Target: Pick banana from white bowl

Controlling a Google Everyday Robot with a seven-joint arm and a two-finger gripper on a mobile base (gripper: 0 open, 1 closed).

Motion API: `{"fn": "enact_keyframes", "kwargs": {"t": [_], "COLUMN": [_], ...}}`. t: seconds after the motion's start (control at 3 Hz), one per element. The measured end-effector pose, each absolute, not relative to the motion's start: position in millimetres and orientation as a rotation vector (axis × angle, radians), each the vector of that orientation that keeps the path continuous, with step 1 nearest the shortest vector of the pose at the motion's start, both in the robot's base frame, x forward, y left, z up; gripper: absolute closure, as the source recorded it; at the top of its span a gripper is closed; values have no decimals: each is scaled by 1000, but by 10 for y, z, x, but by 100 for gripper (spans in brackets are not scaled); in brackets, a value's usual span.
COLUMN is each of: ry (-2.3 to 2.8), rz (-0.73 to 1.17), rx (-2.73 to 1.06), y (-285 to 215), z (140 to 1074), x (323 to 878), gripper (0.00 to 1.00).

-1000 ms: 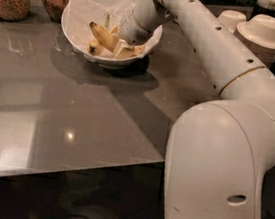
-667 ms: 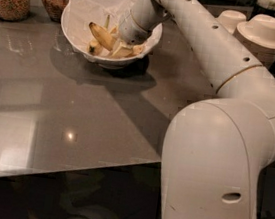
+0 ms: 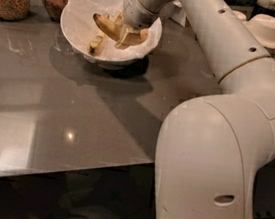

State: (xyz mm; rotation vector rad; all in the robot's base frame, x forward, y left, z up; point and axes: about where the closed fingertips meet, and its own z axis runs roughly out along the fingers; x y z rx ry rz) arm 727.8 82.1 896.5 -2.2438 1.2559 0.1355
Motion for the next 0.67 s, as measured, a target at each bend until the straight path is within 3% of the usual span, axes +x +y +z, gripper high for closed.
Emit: {"fn": "enact_keyframes", "kwargs": {"t": [0.33, 0.67], "ry": [1195, 1237], "rz": [56, 163], "rx": [-2291, -2230], "y": [690, 465], "z": [9328, 9493], "x": [7181, 6947], "gripper": [100, 100]}}
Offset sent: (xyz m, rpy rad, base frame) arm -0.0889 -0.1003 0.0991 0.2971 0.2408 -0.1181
